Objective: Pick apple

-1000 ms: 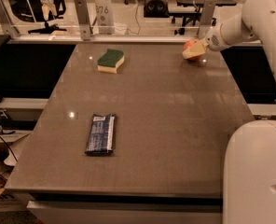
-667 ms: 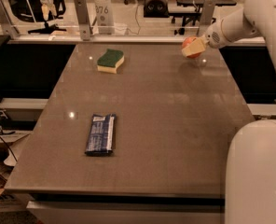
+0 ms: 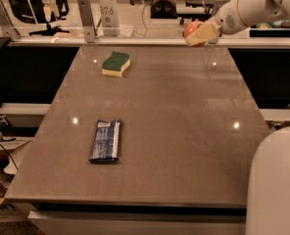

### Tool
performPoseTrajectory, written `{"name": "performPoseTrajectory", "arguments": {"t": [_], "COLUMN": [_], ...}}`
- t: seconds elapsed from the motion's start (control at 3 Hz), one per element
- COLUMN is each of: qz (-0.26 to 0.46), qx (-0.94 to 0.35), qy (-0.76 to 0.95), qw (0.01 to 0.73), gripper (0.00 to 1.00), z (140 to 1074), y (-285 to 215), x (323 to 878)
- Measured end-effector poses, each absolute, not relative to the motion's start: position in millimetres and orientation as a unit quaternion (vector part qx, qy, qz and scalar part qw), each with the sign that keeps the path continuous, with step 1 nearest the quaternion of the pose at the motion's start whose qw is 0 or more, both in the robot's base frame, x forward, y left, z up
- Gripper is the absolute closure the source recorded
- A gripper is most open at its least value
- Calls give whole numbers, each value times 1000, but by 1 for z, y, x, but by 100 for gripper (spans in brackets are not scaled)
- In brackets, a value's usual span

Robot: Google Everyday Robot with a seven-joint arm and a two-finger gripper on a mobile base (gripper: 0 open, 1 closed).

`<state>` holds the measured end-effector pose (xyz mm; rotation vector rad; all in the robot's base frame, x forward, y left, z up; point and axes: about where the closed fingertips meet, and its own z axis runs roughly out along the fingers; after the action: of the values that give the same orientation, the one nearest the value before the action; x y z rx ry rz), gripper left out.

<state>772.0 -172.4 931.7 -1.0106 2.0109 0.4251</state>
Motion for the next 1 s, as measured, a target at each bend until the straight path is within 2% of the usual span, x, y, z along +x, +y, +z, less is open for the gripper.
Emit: {"name": "performPoseTrajectory", "arguments": {"t": [1.0], "qz": [187], "qx": [-463], "qy": [738], "qw": [454], "gripper": [100], "z": [1007], "y": [-152], "x": [737]}}
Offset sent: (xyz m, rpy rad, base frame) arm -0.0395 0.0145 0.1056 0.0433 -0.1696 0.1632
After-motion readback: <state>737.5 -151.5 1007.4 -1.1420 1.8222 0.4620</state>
